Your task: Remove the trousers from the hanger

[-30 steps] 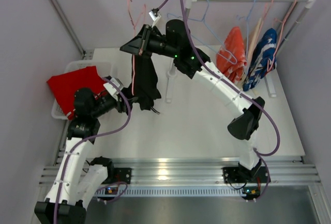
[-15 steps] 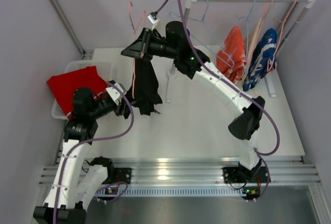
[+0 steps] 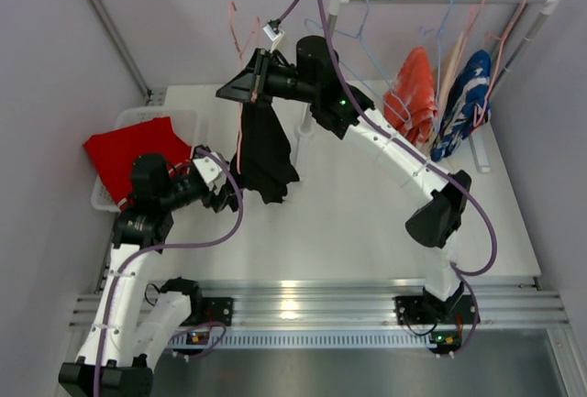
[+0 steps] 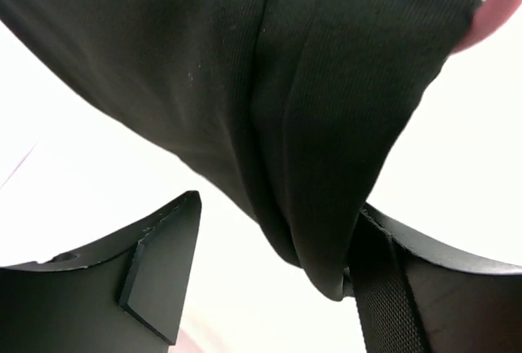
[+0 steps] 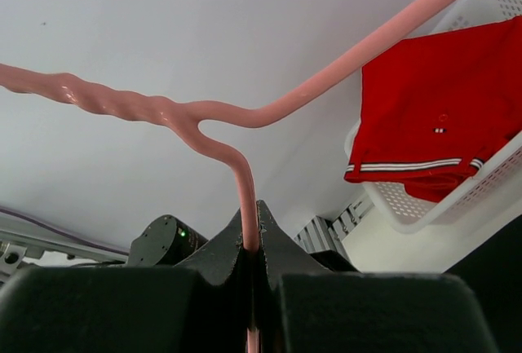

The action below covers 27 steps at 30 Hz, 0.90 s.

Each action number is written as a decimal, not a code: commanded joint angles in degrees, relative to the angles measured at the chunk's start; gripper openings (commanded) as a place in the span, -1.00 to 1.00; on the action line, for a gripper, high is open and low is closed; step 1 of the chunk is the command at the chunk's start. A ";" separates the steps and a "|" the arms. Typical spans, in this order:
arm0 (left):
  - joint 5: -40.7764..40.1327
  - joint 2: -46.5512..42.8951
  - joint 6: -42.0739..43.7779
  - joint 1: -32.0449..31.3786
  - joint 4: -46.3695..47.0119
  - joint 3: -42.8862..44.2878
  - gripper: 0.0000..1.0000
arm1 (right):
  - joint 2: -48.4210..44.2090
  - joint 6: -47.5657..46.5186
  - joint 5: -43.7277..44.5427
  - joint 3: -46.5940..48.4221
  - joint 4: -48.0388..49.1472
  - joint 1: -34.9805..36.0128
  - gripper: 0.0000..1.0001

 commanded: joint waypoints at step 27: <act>-16.06 -0.97 -14.58 -0.13 9.67 10.16 -1.00 | -12.04 -5.67 -1.85 -13.40 4.72 -4.84 -1.00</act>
